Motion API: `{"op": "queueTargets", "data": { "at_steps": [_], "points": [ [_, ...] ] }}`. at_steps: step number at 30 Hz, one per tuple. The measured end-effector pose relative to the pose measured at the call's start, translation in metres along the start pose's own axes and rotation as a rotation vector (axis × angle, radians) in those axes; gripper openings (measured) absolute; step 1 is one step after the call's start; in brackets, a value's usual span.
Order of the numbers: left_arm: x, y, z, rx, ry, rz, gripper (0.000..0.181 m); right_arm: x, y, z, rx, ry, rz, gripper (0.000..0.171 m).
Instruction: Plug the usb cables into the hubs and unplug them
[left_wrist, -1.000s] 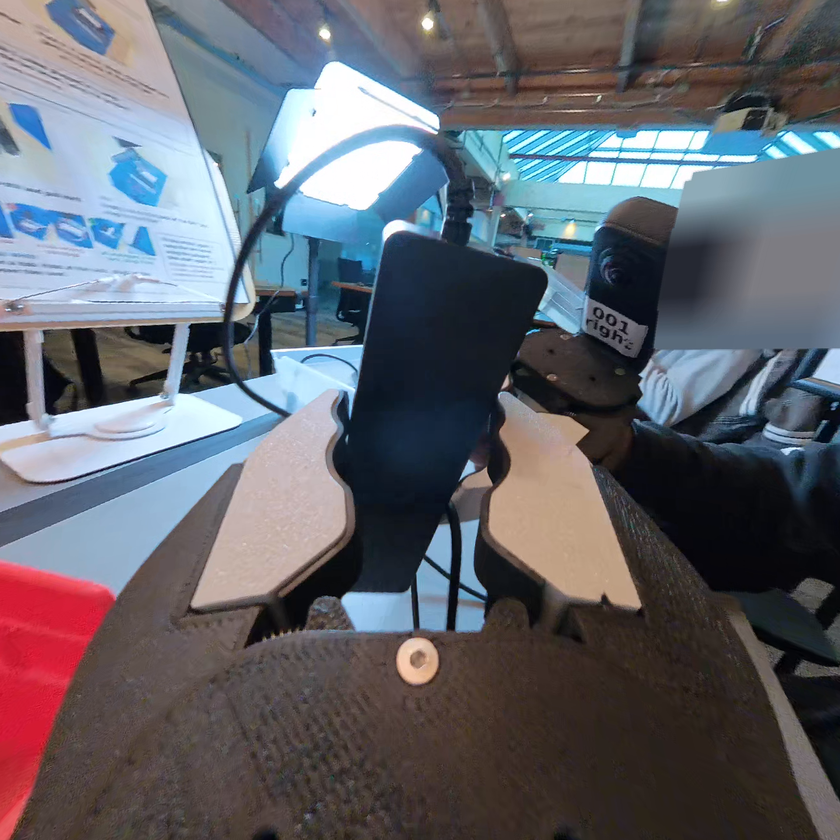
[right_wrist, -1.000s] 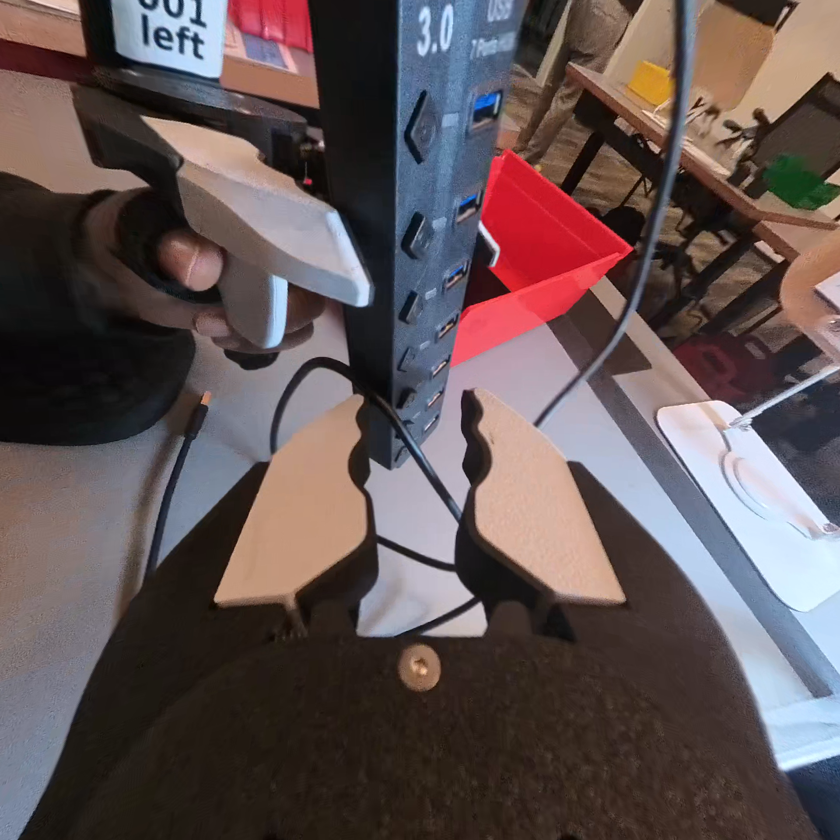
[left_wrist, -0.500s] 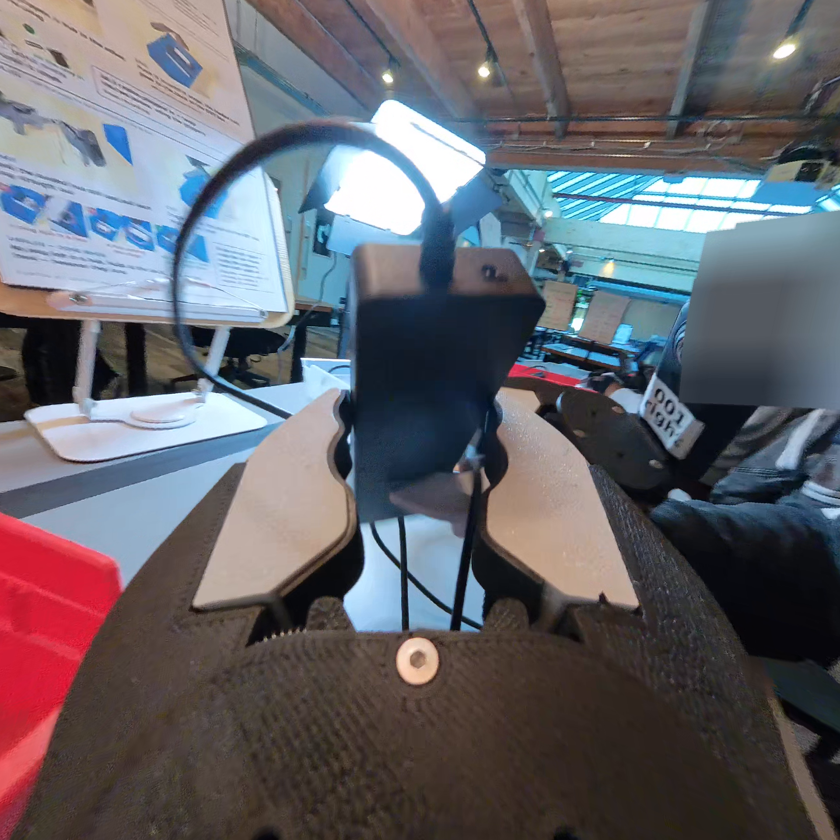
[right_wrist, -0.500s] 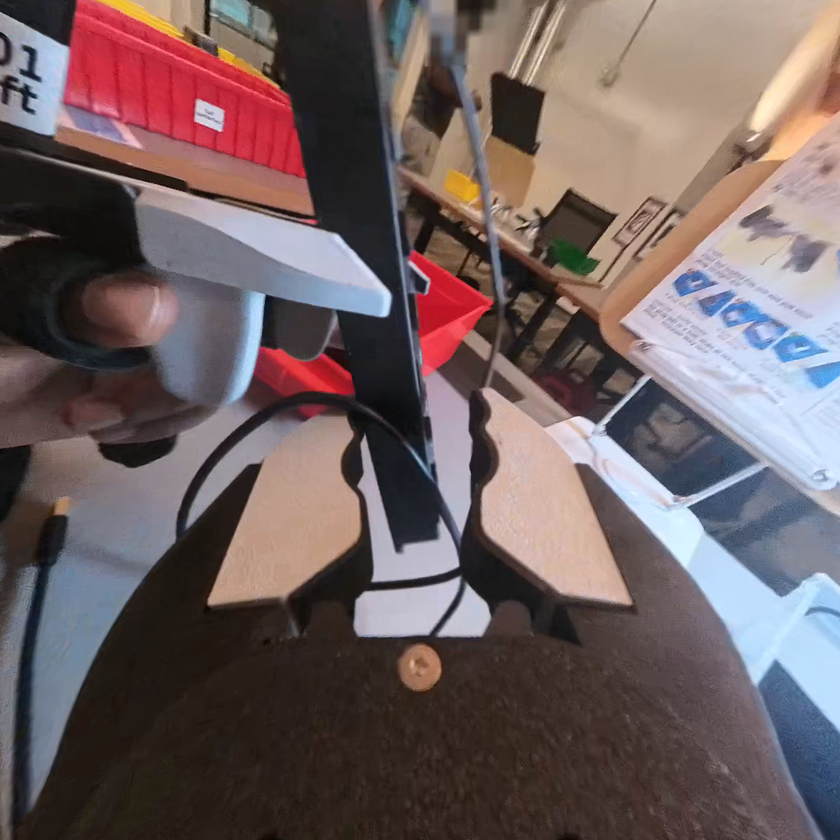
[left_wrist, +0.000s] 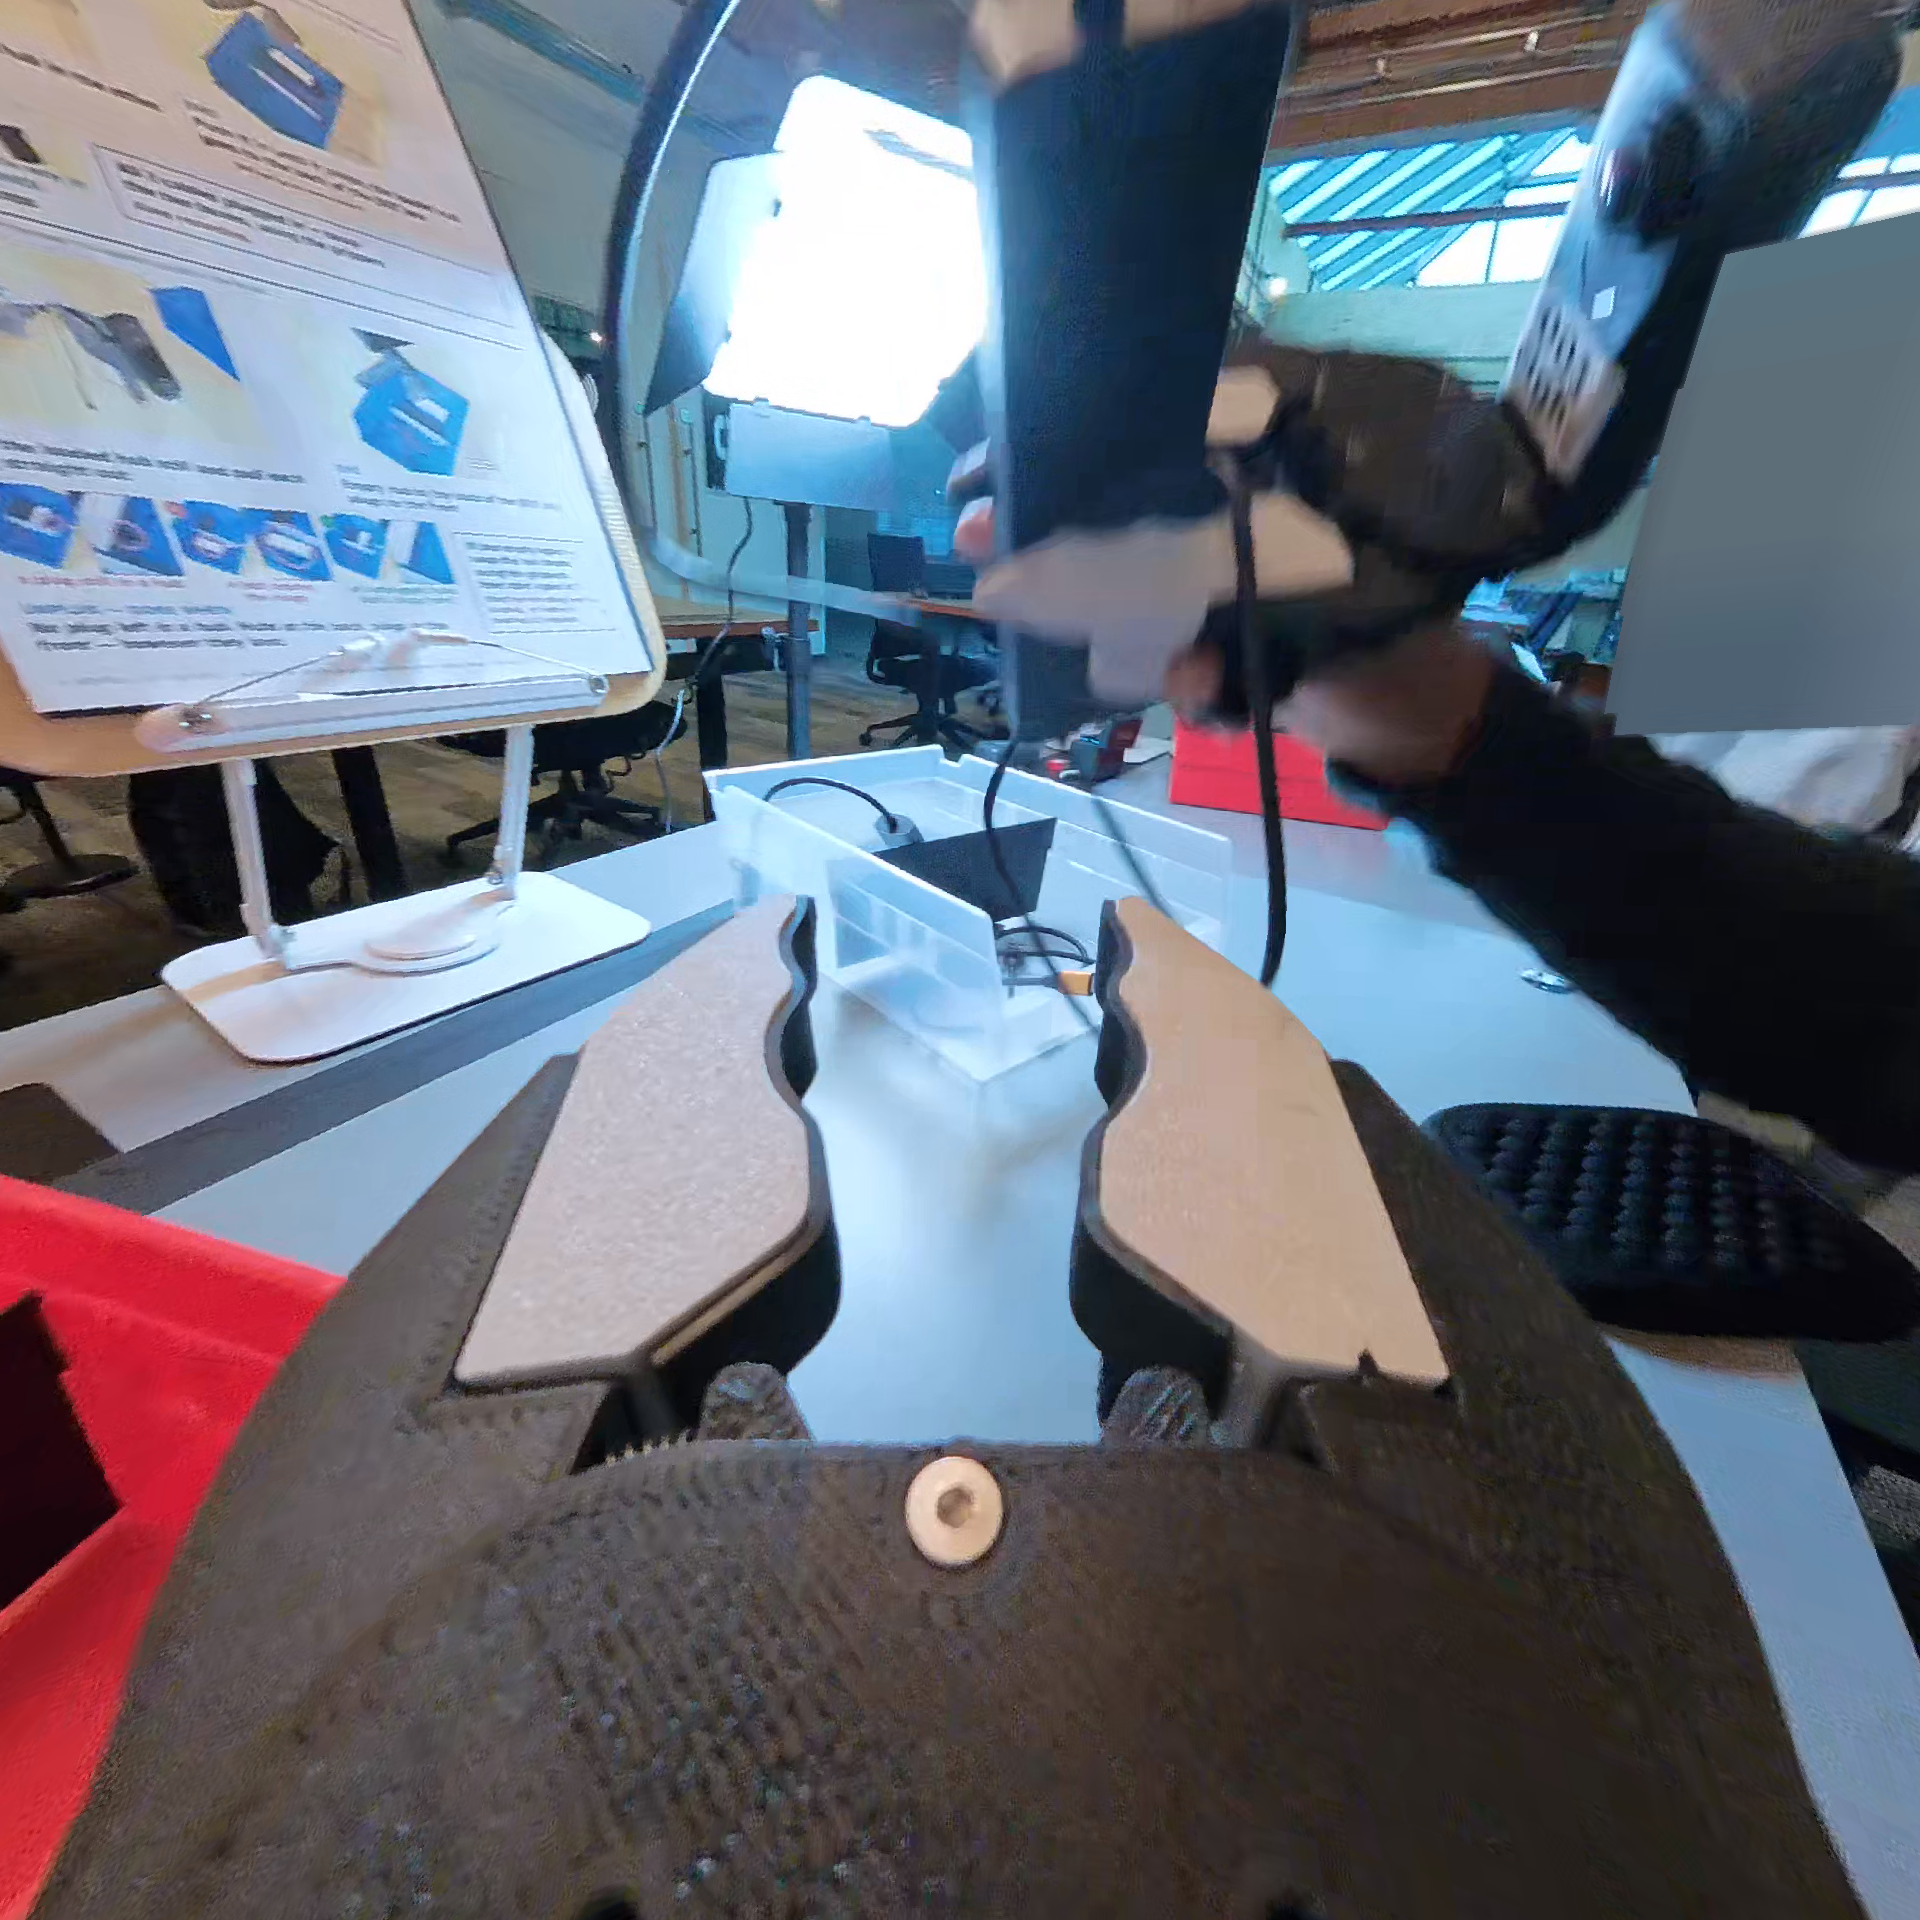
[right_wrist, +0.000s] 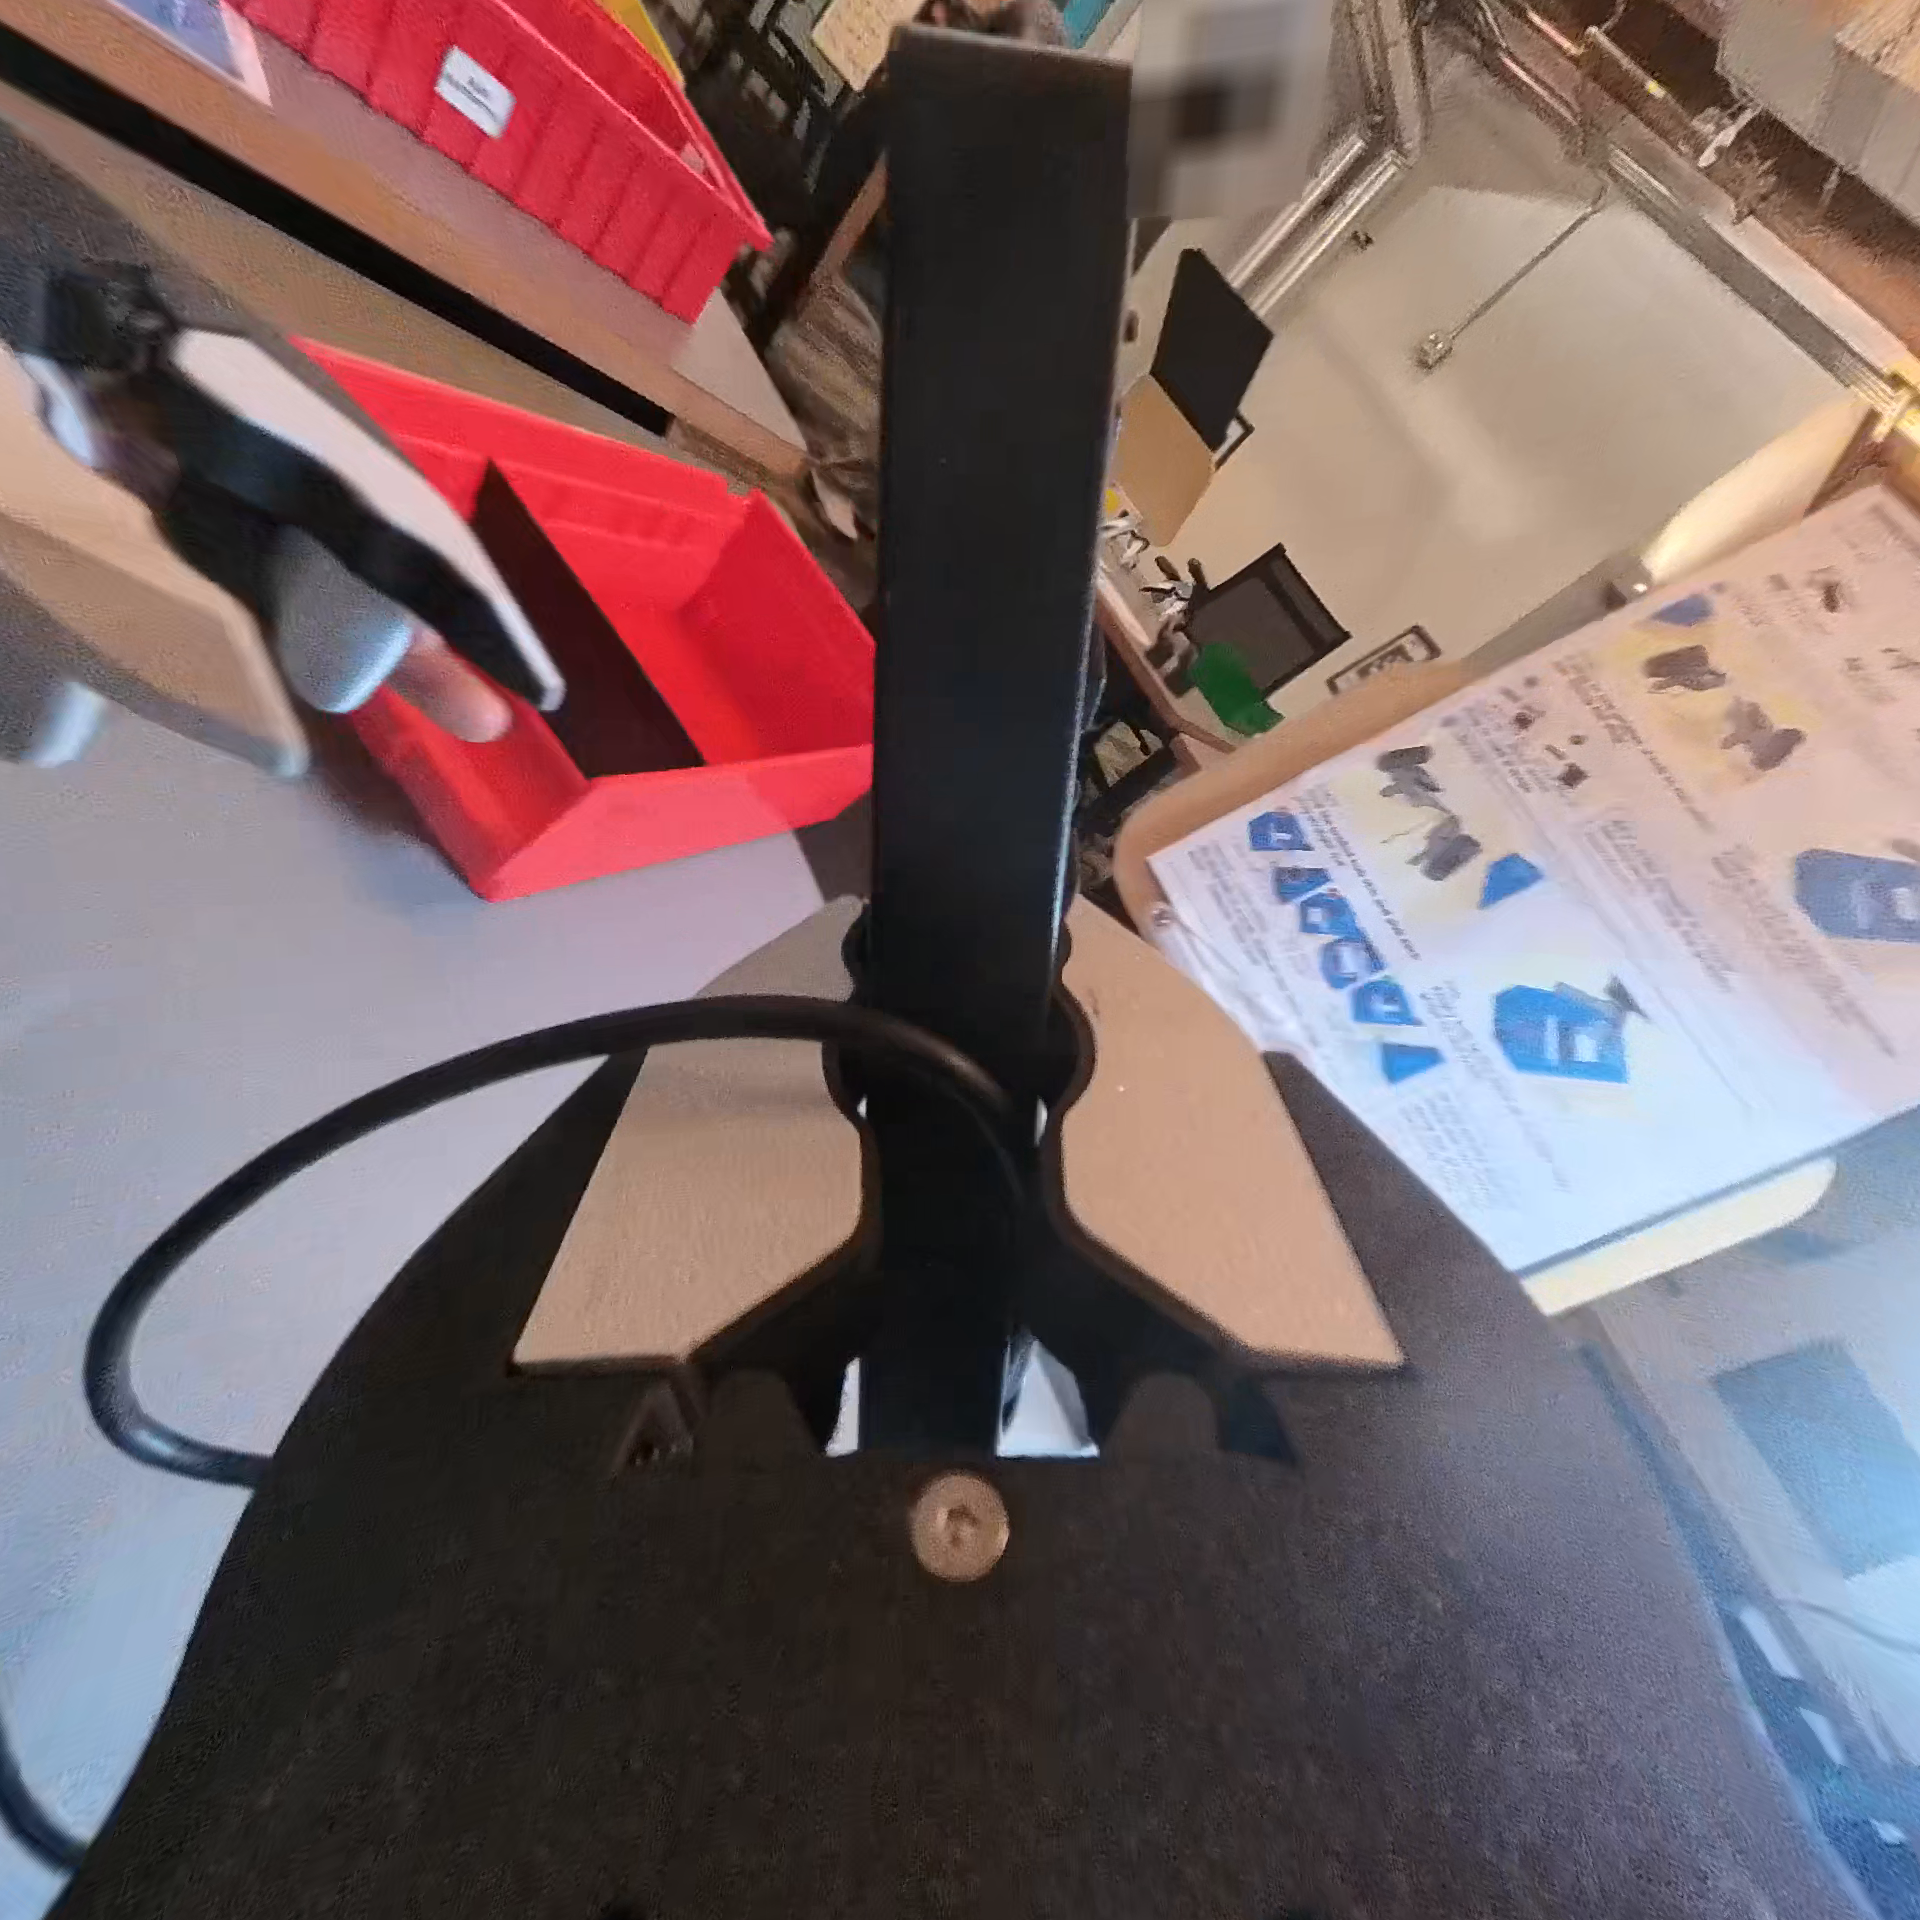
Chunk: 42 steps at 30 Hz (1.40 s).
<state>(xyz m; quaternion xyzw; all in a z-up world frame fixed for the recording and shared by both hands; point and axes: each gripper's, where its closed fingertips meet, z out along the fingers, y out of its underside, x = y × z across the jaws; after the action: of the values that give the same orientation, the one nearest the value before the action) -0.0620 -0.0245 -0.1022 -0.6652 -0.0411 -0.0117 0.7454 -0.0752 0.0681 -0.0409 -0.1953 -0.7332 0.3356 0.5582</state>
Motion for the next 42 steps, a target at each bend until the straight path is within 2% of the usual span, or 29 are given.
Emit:
{"op": "queueTargets", "data": {
  "at_steps": [4,9,12,15,17,23,25,28,31,32,34,36,38,40,42],
  "points": [
    [-0.012,0.005,-0.001,-0.016,-0.012,-0.043,0.049,0.107,-0.015,-0.02,-0.091,0.066,-0.08,0.027],
    [-0.011,0.018,0.004,-0.064,-0.01,-0.024,0.048,0.23,-0.022,-0.035,-0.195,0.291,-0.236,0.026],
    [-0.009,0.024,0.006,-0.087,-0.006,-0.01,0.047,0.283,-0.025,-0.044,-0.215,0.406,-0.28,0.026],
    [-0.01,0.029,0.007,-0.103,-0.004,-0.017,0.045,0.31,-0.011,-0.048,-0.275,0.441,-0.289,0.026],
    [-0.01,0.032,0.008,-0.116,0.004,-0.027,0.045,0.311,0.015,-0.045,-0.316,0.434,-0.29,0.027],
    [-0.01,0.041,0.011,-0.143,0.011,-0.033,0.043,0.276,0.137,-0.021,-0.474,0.398,-0.295,0.026],
    [-0.009,0.046,0.012,-0.157,0.013,-0.032,0.042,0.269,0.164,-0.016,-0.501,0.39,-0.278,0.026],
    [-0.01,0.054,0.015,-0.187,0.012,-0.02,0.041,0.266,0.181,-0.009,-0.481,0.406,-0.245,0.027],
    [-0.01,0.064,0.017,-0.219,0.018,-0.022,0.04,0.266,0.181,-0.001,-0.437,0.391,-0.157,0.027],
    [-0.01,0.067,0.018,-0.229,0.02,-0.027,0.04,0.262,0.182,0.003,-0.43,0.355,-0.115,0.027],
    [-0.009,0.072,0.018,-0.246,0.029,-0.031,0.04,0.233,0.193,0.012,-0.459,0.176,0.005,0.027],
    [-0.007,0.074,0.018,-0.256,0.034,-0.02,0.039,0.189,0.223,0.014,-0.581,-0.022,0.07,0.027],
    [-0.005,0.074,0.019,-0.263,0.04,-0.005,0.038,0.151,0.271,0.005,-0.779,-0.143,0.022,0.027],
    [-0.003,0.076,0.02,-0.273,0.049,-0.002,0.038,0.119,0.317,-0.01,-0.969,-0.232,0.017,0.027],
    [-0.001,0.079,0.02,-0.284,0.056,-0.002,0.038,0.103,0.346,-0.018,-1.068,-0.253,-0.007,0.028]
  ]
}}
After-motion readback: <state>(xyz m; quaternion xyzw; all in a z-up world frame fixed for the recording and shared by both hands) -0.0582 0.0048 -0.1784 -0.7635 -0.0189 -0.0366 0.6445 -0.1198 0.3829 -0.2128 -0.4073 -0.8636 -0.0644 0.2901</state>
